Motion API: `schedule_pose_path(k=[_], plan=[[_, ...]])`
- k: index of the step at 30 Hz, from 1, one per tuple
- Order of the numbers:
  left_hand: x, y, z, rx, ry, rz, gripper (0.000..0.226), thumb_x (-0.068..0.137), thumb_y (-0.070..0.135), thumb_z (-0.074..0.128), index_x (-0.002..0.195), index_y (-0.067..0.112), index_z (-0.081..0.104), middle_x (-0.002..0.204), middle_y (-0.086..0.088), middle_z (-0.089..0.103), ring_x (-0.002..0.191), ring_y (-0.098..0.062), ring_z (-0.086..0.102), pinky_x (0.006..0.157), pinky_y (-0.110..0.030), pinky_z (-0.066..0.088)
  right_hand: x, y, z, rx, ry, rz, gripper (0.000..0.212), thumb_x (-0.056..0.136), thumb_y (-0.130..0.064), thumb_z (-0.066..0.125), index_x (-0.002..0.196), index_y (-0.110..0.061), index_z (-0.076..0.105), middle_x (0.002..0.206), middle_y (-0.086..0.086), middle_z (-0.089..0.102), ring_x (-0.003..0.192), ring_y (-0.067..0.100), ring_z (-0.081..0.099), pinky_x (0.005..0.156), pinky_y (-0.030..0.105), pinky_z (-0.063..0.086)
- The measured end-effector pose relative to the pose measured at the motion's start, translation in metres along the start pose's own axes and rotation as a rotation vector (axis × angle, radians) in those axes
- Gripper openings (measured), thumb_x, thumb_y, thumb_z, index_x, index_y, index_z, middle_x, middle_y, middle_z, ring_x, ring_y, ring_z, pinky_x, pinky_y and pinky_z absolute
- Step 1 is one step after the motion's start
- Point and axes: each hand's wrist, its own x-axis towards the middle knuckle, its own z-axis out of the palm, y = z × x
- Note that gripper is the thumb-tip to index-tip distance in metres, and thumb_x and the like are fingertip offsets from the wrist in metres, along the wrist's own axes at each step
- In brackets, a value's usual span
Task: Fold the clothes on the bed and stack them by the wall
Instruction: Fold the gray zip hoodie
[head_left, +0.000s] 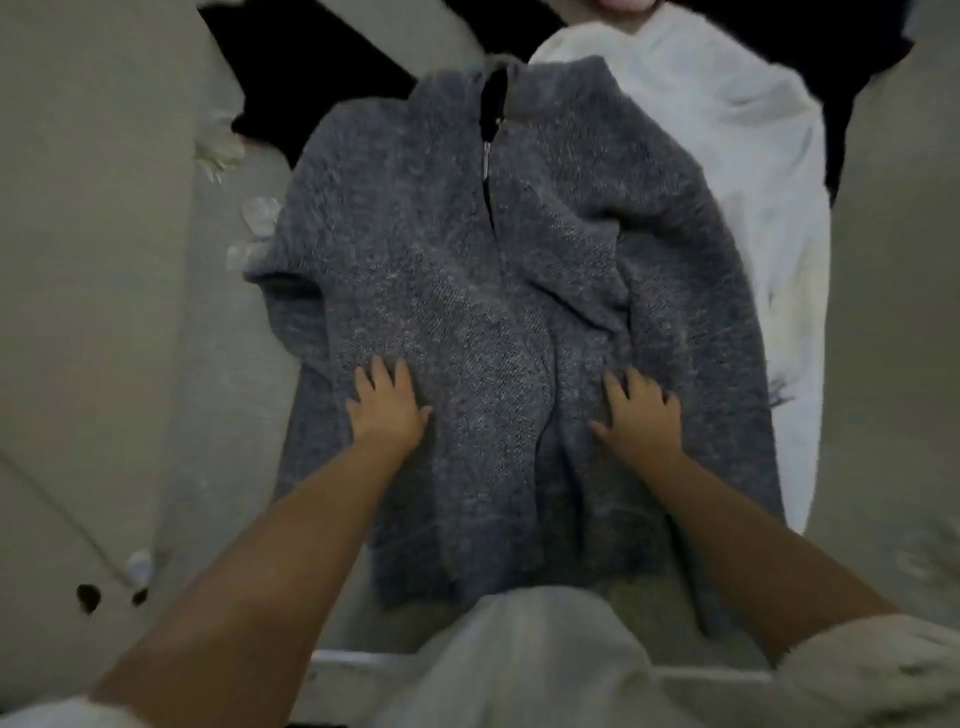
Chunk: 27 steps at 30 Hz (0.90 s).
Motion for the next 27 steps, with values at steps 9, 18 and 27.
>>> schedule_pose_path(k=[9, 18, 27], plan=[[-0.027, -0.023, 0.063, -0.299, 0.123, -0.234, 0.064, 0.096, 0.013, 0.041, 0.147, 0.017, 0.003, 0.146, -0.025, 0.012, 0.127, -0.040, 0.027, 0.099, -0.048, 0.032, 0.001, -0.024, 0.040, 0.136, 0.006, 0.212, 0.063, 0.096, -0.018, 0.042, 0.147, -0.014, 0.005, 0.114, 0.018, 0.055, 0.092, 0.031, 0.054, 0.093, 0.043, 0.035], [-0.052, -0.047, 0.049, 0.007, 0.117, -0.062, 0.056, 0.097, 0.004, 0.034, 0.146, 0.008, 0.006, 0.128, -0.018, 0.029, 0.112, -0.034, 0.037, 0.083, -0.040, 0.044, -0.026, -0.007, 0.017, -0.064, 0.054, -0.036, 0.056, 0.089, -0.012, 0.046, 0.141, -0.016, 0.025, 0.100, 0.011, 0.063, 0.086, 0.027, 0.058, 0.086, 0.035, 0.033], [-0.101, -0.092, 0.076, 0.021, 0.054, -0.034, 0.037, 0.101, 0.014, 0.022, 0.134, 0.001, 0.032, 0.129, -0.022, 0.036, 0.116, -0.037, 0.037, 0.087, -0.050, 0.039, -0.110, 0.018, 0.075, -0.237, -0.285, -0.098, 0.057, 0.093, -0.011, 0.041, 0.144, -0.017, 0.015, 0.094, 0.006, 0.061, 0.096, 0.027, 0.059, 0.097, 0.041, 0.036]])
